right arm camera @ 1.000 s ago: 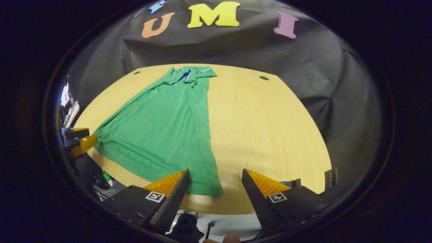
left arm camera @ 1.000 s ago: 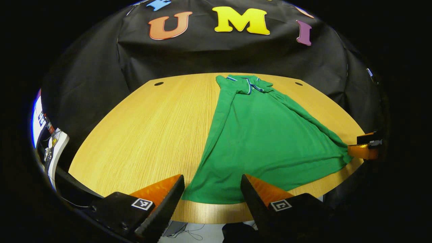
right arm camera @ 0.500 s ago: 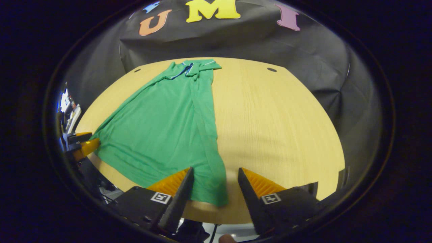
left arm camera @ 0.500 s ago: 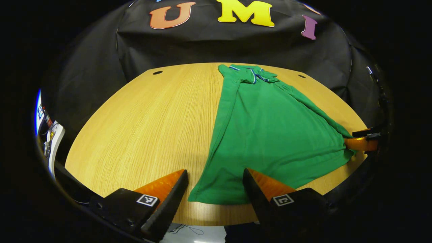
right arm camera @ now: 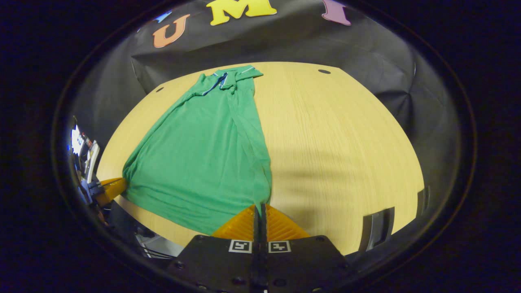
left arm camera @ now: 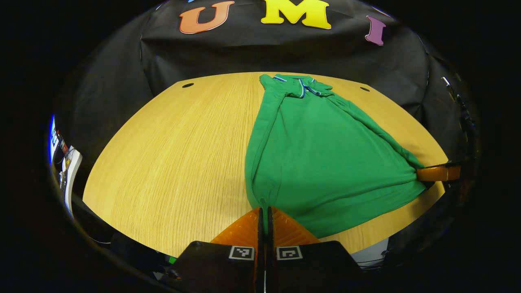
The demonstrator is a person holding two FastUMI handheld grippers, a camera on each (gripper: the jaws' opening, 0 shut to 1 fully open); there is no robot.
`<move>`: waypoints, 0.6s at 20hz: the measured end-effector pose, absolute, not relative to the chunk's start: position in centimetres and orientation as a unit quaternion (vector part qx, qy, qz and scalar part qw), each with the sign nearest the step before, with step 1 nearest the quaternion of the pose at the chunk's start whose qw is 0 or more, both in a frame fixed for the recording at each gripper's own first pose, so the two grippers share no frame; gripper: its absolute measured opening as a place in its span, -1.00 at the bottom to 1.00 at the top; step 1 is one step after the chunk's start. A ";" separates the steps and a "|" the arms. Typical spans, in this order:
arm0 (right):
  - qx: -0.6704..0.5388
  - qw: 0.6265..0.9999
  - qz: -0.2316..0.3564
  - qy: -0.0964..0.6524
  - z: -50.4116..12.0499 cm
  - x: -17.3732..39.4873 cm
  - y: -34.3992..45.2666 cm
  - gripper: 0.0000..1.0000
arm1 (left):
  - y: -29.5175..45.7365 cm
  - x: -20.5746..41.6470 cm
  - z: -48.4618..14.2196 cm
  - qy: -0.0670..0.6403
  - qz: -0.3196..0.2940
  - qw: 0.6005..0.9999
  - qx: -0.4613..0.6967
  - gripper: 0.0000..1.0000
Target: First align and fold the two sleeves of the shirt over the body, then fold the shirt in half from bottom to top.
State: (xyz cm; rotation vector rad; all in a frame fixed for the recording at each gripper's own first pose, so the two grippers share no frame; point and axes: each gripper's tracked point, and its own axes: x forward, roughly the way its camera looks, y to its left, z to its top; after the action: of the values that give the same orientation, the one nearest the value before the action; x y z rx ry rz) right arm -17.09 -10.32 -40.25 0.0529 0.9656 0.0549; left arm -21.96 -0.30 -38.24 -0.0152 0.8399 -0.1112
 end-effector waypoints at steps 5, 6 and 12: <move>0.039 0.900 0.033 0.433 -36.1 -16.4 -10.0 -1.00 | -0.4 -20.2 -34.2 0.378 -0.076 0.922 -0.013 -0.87; 0.043 0.903 0.029 0.427 -35.2 -16.1 -10.1 -1.00 | -0.3 -19.8 -33.3 0.372 -0.077 0.925 -0.013 -0.87; 0.080 0.917 0.018 0.390 -30.2 -12.8 -10.2 -1.00 | 0.3 -15.7 -27.8 0.326 -0.074 0.942 -0.040 -0.87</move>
State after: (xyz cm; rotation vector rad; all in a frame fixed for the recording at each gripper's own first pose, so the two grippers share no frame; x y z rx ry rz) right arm -12.83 -10.23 -30.21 0.1645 0.8033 0.0376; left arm -15.68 0.33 -27.78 -0.0807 0.6647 -0.1519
